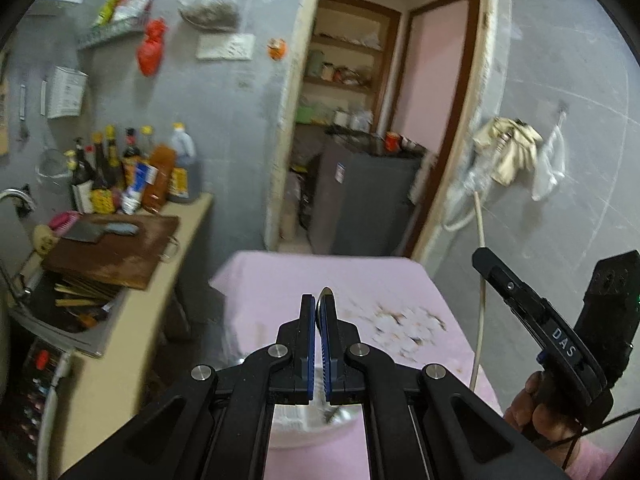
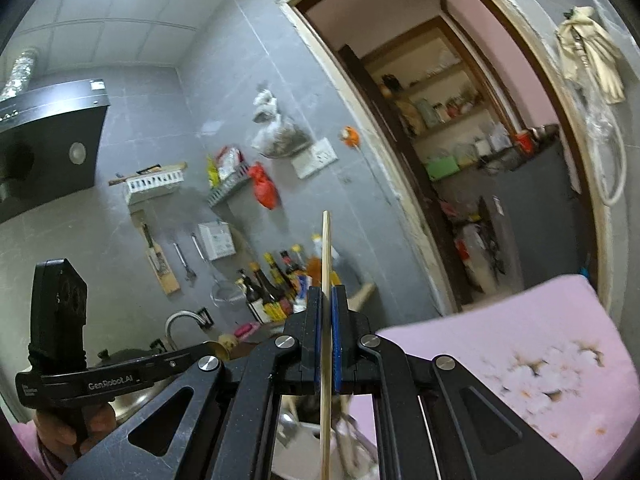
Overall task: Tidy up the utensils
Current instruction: 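Lift the chopstick and knife and carry both over the caddy, then lower the chopstick and knife into the caddy and open both tools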
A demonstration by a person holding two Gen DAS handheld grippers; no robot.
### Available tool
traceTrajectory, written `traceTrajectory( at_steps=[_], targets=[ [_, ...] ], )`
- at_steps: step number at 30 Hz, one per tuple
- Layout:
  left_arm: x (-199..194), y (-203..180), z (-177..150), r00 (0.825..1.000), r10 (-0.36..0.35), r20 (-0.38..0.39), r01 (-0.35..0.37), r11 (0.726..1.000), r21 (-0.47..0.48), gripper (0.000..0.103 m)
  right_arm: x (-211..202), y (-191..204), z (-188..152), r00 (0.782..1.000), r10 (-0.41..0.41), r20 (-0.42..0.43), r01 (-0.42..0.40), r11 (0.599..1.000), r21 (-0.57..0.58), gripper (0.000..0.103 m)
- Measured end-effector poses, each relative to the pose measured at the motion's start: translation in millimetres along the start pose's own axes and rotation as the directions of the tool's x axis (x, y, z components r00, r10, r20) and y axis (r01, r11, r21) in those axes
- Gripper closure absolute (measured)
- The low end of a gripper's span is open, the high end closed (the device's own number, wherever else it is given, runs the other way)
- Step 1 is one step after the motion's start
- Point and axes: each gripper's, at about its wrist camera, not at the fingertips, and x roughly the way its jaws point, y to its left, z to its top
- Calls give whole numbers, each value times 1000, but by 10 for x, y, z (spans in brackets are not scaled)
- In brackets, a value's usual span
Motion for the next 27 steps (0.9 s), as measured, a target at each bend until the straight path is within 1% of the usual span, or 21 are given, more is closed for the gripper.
traceTrajectory(
  at_steps=[2, 6, 9, 13, 17, 19, 24, 27],
  targets=[
    [-40, 124, 49, 999, 43, 29, -43, 999, 5, 100, 86, 62, -13, 1000, 13, 24, -13, 1000, 2, 99],
    [-52, 342, 99, 992, 109, 62, -110, 994, 2, 100, 260, 136, -88, 999, 8, 48, -10, 1000, 24, 99],
    [-9, 521, 95, 987, 146, 68, -145, 989, -13, 100, 366, 154, -184, 997, -33, 76, 30, 999, 42, 99],
    [101, 688, 79, 979, 191, 73, -190, 982, -16, 100, 480, 181, -338, 987, -120, 103, 117, 993, 37, 99],
    [211, 765, 39, 973, 215, 82, -216, 976, 8, 100, 612, 248, -466, 971, -211, 111, 214, 977, -8, 99],
    [285, 795, 17, 974, 214, 76, -215, 977, 5, 100, 680, 306, -531, 962, -250, 110, 255, 966, -41, 99],
    [434, 884, -33, 976, 209, 63, -208, 978, -19, 100, 731, 412, -626, 942, -315, 118, 328, 938, -114, 99],
    [485, 862, -87, 976, 211, 61, -211, 977, 3, 100, 754, 464, -688, 935, -337, 114, 351, 926, -142, 99]
  ],
)
